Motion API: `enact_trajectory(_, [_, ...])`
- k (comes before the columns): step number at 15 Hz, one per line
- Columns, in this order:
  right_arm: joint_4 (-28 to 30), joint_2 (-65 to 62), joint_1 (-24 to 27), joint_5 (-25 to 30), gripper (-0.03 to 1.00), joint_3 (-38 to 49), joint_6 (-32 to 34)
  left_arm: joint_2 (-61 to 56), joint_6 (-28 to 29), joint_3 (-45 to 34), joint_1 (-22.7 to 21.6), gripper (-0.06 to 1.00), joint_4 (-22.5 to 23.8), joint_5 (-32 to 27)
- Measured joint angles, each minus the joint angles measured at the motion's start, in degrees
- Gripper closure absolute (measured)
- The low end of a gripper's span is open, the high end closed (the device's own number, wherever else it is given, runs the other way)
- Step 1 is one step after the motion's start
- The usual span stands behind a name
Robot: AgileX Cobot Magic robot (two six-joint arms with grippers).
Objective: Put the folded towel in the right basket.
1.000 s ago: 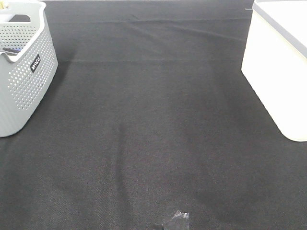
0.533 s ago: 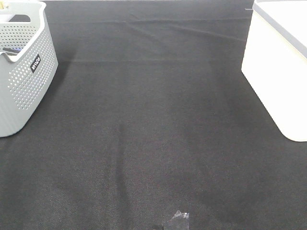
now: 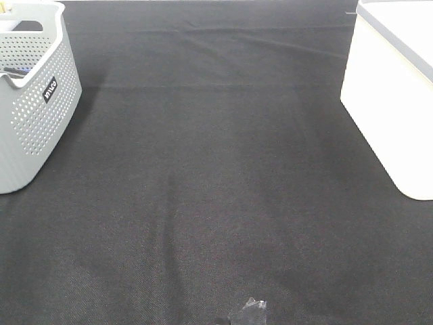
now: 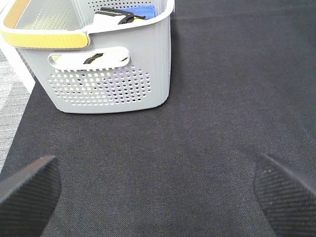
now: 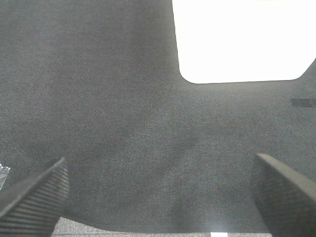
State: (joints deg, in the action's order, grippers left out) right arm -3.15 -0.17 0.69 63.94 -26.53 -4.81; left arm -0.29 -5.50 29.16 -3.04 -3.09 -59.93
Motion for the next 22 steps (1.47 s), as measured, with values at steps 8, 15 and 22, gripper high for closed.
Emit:
enact_trajectory(8, [2.75, 0.0, 0.0, 0.0, 0.01, 0.11, 3.21, 0.0, 0.0, 0.0, 0.0, -0.04, 0.0, 0.0])
enact_trajectory(15, [2.75, 0.0, 0.0, 0.0, 0.01, 0.11, 3.21, 0.0, 0.0, 0.0, 0.0, -0.04, 0.0, 0.0])
enact_trajectory(22, [2.75, 0.0, 0.0, 0.0, 0.01, 0.11, 3.21, 0.0, 0.0, 0.0, 0.0, -0.04, 0.0, 0.0])
